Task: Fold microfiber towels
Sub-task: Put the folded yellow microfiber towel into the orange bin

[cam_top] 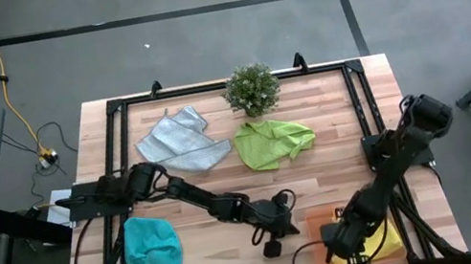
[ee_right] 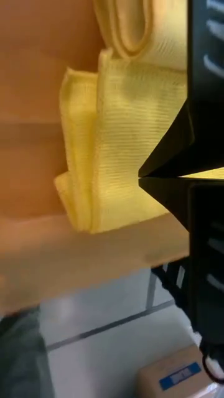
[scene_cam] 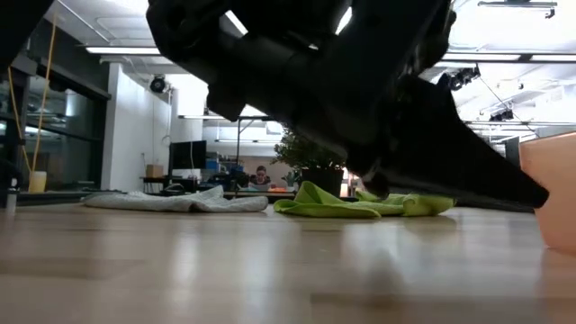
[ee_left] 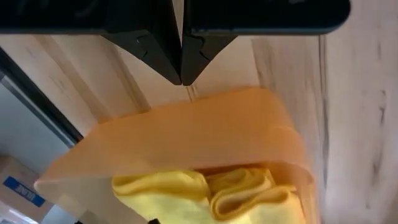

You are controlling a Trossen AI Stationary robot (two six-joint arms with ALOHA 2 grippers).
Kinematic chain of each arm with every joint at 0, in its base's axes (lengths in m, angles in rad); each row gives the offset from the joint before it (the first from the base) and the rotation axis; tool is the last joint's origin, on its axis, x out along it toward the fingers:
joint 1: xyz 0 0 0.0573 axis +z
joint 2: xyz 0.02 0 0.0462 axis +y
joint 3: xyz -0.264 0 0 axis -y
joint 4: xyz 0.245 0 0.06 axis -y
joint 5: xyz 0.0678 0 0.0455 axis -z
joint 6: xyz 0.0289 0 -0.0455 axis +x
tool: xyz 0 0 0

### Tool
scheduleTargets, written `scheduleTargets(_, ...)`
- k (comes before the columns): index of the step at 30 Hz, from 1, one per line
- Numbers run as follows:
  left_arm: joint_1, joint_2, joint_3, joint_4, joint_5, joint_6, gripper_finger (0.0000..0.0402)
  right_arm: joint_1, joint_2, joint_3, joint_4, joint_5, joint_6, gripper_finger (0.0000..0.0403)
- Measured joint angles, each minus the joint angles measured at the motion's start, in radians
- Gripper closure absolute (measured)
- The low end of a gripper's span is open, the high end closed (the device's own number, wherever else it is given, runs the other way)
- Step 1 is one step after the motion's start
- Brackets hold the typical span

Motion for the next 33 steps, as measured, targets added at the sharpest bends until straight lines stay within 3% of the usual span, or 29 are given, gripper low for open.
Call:
scheduleTargets(13,-0.007,-0.002,0.001,0.092,0.011,0.043,0.0401,-0.001,0.082,0.0,-0.001,0.029,0.056,0.0403)
scheduleTargets(19,-0.007,-0.002,0.001,0.091,0.011,0.044,0.0402,-0.014,0.153,0.0,0.083,0.021,0.059,0.0403)
scheduleTargets(33,-0.007,-0.002,0.001,0.077,0.009,0.044,0.0402,-0.062,0.161,0.001,0.205,0.165,0.107,0.0403)
